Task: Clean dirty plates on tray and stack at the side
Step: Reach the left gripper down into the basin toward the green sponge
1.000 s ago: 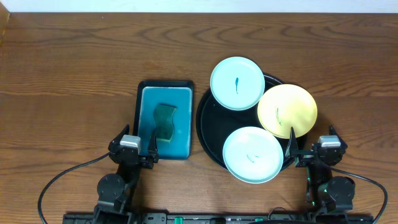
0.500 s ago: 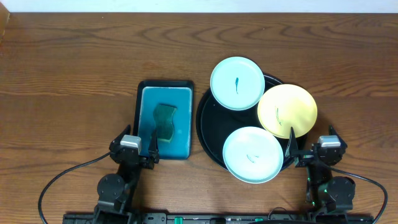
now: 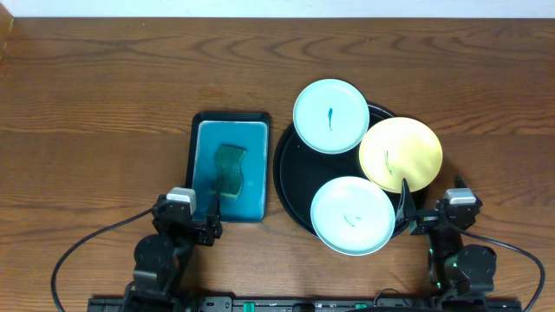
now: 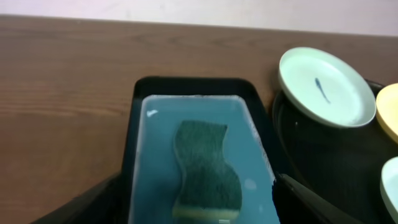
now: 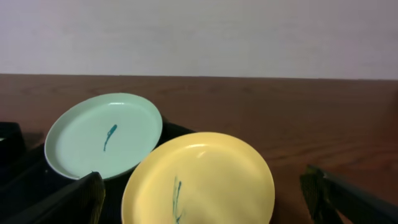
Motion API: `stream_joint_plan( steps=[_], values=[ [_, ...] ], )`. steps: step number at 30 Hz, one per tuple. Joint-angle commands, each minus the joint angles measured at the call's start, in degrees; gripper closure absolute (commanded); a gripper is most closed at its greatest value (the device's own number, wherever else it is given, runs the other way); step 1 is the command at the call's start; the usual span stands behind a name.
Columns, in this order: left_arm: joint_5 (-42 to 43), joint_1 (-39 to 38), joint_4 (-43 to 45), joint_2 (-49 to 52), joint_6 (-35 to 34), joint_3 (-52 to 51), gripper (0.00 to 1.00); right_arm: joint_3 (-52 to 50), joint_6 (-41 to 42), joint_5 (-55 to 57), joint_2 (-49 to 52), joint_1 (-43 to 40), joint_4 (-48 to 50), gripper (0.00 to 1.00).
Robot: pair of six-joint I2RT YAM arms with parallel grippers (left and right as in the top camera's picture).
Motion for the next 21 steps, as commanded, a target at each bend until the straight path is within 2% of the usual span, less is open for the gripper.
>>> stream_joint_plan(
  steps=[1, 10, 21],
  values=[
    [-1.99, 0.28, -2.10, 4.79, -0.92, 7.19, 0.25, 4.17, 2.58, -0.24, 1.51, 0.09, -1.49, 0.01],
    [-1.95, 0.28, -10.82, 19.12, -0.94, 19.58, 0.24, 17.22, 3.39, -0.28, 13.73, 0.09, -12.68, 0.01],
    [0.85, 0.28, -28.76, 32.59, -5.42, 35.01, 0.24, 37.90, 3.39, -2.49, 34.36, 0.09, -32.48, 0.01]
  ],
)
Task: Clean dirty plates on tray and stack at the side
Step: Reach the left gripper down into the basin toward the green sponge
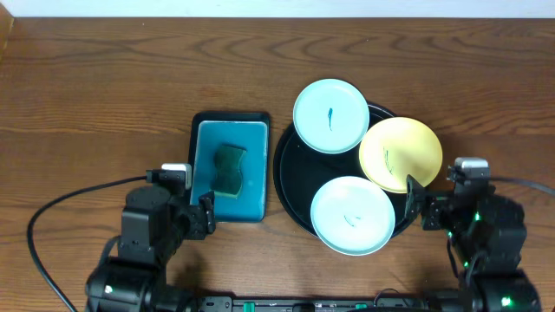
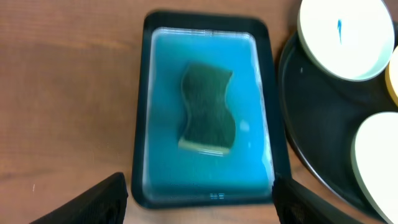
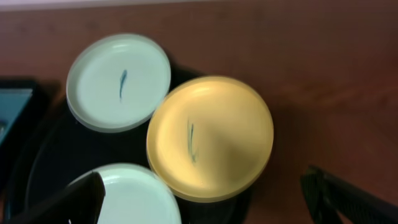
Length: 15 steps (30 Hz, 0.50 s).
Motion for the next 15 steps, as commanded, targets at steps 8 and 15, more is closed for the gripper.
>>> stream_joint_plan(
  steps=[8, 15],
  values=[
    [0.98, 0.28, -5.09, 3.41, -2.08, 6.19, 0.24, 9.14, 0.63, -6.14, 7.74, 0.07, -4.94, 0.01],
    [1.20, 0.28, -5.11, 3.41, -2.10, 6.19, 0.24, 9.11, 0.63, -7.96, 7.74, 0.07, -5.07, 0.01]
  ],
)
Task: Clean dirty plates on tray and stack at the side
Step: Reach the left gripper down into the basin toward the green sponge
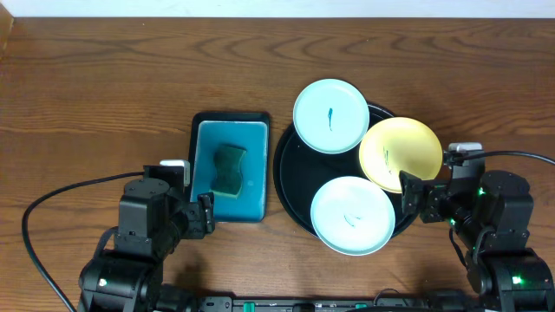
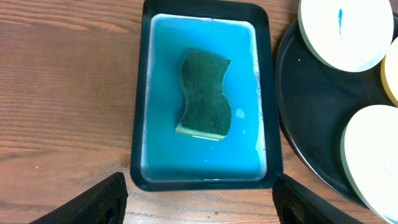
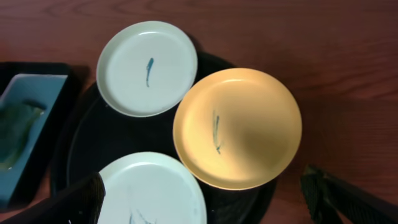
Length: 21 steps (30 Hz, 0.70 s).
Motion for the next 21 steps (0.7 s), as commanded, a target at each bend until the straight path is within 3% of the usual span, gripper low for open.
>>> stream_joint_plan(
  steps=[1, 10, 21],
  values=[
    [0.35, 0.28, -0.11, 0.15, -0.72, 1.44, 0.25, 1.18, 0.59, -1.84, -0.07, 0.09, -0.24, 0.01],
    [0.28, 0.28, 7.45, 2.12, -4.24, 1.62, 0.24, 1.18, 2.75, -1.84, 0.76, 0.09, 0.74, 0.01],
    [0.28, 0.24, 14.12, 21.97, -2.14, 2.84, 0.24, 1.18, 2.75, -1.90, 5.31, 0.09, -0.04, 0.01]
  ],
)
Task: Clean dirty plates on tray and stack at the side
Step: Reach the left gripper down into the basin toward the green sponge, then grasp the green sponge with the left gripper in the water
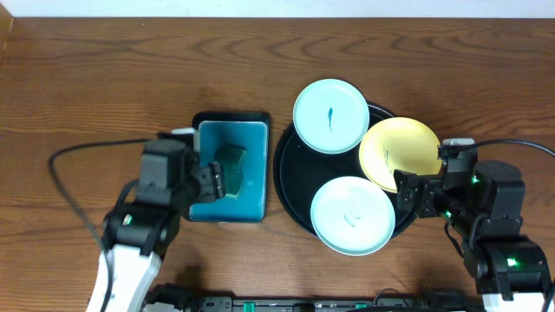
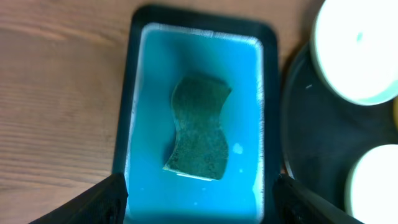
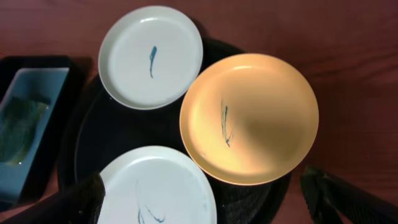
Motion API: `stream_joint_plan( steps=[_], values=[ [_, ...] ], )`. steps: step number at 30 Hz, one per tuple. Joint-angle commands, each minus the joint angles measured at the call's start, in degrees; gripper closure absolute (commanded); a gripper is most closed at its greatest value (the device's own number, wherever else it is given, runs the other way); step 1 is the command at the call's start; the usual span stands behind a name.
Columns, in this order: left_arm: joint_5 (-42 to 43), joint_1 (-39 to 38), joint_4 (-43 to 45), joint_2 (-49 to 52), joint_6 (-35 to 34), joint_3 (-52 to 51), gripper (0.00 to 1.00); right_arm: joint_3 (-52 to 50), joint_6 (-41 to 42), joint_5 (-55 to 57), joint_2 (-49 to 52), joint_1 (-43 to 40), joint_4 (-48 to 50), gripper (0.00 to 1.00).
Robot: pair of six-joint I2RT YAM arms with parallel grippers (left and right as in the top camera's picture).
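A round black tray point(image 1: 293, 173) carries three plates, each streaked blue-green: a pale green one point(image 1: 331, 115) at the back, a yellow one point(image 1: 400, 154) at the right, and a pale green one point(image 1: 353, 215) at the front. A dark green sponge point(image 2: 198, 127) lies in blue water in a black rectangular basin point(image 2: 199, 14). My left gripper point(image 2: 200, 205) hangs open over the basin's near half, above the sponge point(image 1: 232, 162). My right gripper point(image 3: 202, 202) is open above the front plate point(image 3: 158, 186) and yellow plate point(image 3: 249, 118), holding nothing.
The basin point(image 1: 230, 116) sits just left of the tray on a brown wooden table point(image 1: 104, 78). Bare wood stretches to the left, behind and right of the tray. Cables trail from both arms along the front edge.
My left gripper has moved from the basin's front edge to above the water and the sponge. My right gripper shifted slightly further over the plates. Nothing was taken hold of.
Both arms sat low at the table's front edge, their cameras looking level across the basin and plates. Then both were raised and looking down. Then higher still. Now the left gripper is over the basin and the right over the tray, both open.
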Motion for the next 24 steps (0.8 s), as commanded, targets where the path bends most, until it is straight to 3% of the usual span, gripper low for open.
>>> stream_joint_plan(
  steps=[1, 16, 24],
  values=[
    [0.26, 0.24, 2.21, 6.73, 1.42, 1.66, 0.24, 1.11, 0.76, -0.48, 1.42, 0.09, -0.33, 0.01],
    [0.26, -2.99, 15.28, 30.42, 1.42, 1.66, 0.29, 1.11, 0.74, -0.83, 4.72, 0.11, -0.33, 0.01],
    [-1.25, -3.10, 16.20, 35.76, 1.40, 1.66, 0.43, 1.11, 0.72, -0.83, 4.72, 0.09, -0.33, 0.01]
  ],
)
